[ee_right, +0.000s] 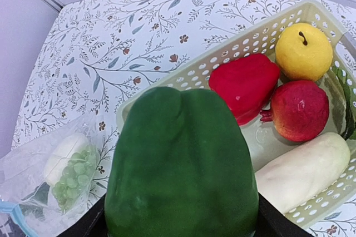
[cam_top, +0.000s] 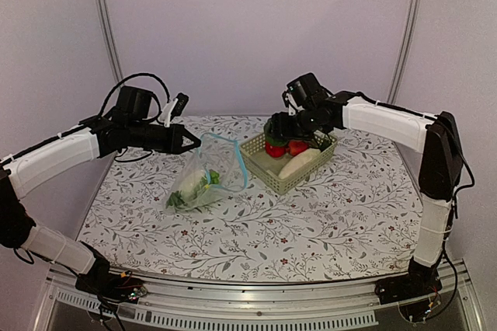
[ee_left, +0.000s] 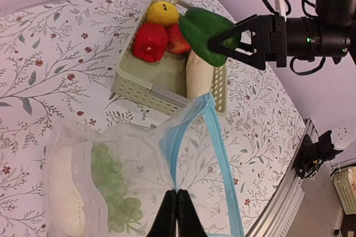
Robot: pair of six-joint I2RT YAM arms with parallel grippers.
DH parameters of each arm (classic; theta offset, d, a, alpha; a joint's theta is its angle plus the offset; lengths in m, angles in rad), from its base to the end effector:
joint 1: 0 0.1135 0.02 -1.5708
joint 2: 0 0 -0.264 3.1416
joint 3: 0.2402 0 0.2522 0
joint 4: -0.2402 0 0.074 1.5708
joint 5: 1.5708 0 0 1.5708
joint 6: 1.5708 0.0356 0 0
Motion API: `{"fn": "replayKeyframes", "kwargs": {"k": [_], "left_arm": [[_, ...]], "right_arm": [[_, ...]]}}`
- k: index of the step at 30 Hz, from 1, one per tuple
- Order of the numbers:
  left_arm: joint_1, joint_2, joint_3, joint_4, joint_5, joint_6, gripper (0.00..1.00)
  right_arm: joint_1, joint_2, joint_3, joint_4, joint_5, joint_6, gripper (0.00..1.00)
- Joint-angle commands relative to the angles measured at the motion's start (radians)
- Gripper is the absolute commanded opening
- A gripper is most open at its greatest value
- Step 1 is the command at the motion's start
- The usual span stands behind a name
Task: Place the food in the zip-top bag and seal the zipper
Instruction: Pick up the fake vegetable from the bin.
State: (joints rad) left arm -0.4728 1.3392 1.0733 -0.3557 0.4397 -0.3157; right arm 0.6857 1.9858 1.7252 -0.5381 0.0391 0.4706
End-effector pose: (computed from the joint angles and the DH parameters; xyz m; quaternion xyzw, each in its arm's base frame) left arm 0.2583 -0.1491 0.3021 0.1675 0.8576 -0.3504 0.3373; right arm 0.3531 0.2871 0.2714 -0.0921 0.9217 0.1906 0.3252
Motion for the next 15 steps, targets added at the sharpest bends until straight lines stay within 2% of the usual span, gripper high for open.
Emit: {"fn": "replayKeyframes", "kwargs": {"k": [1,7,15], "left_arm": [[0.010,-0.024,0.001,0.024,-0.002,0.000,0.00],[0.008,-0.016,-0.004,0.034,0.005,-0.003,0.00],[-0.008,-0.011,-0.007,0.036,0.007,0.001,0.00]], "right_arm": [[-0.004,-0.101,-0.054,0.019,0.004,0.007,0.67],[0.003,-0.253,-0.149,0.026,-0.027,0.003,0.67],[0.034,-0.432,-0.265,0.021,-0.157,-0.008,0.67]]}}
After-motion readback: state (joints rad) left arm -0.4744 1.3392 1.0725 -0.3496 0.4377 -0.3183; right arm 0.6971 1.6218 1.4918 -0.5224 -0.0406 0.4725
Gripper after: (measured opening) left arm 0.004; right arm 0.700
